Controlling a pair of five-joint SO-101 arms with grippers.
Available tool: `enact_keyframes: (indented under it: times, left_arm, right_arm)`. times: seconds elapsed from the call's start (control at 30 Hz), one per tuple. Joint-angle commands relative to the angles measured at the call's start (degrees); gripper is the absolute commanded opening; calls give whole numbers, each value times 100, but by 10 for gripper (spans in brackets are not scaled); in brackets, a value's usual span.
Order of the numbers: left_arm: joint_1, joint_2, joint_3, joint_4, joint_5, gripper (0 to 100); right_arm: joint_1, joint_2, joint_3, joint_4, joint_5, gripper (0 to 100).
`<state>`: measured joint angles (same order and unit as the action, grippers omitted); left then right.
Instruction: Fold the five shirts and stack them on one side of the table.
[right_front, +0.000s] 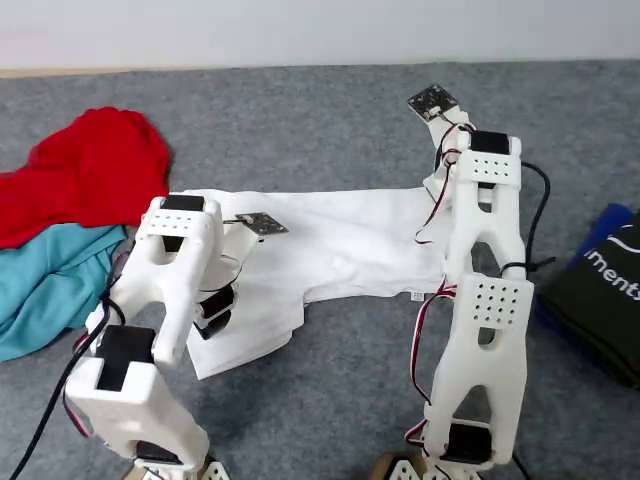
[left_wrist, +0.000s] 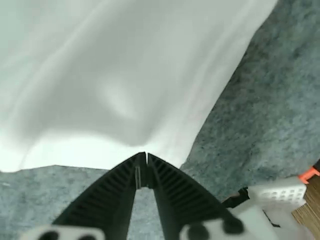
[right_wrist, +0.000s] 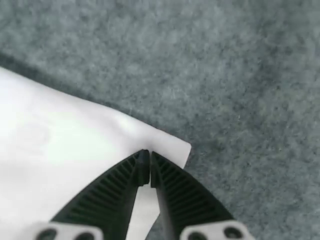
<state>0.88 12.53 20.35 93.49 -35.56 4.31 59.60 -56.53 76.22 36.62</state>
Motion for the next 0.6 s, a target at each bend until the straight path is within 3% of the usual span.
enact_keyframes:
  times: [0.0,0.2,0.33,0.57]
  left_arm:
    - [-62,-378,-84,132,-44,7]
    - [44,-1433,-681,580,79,7]
    - [501,-1943,-637,536,114,7]
    - [721,-1029,277,-712,387,7]
  right_arm:
    - [57,-101,-536,356,0,17]
    - [-277,-119,-1688,1508,-44,17]
    - [-488,-13,-1855,1719,-44,17]
    - [-338,910,-1899,822,-18,17]
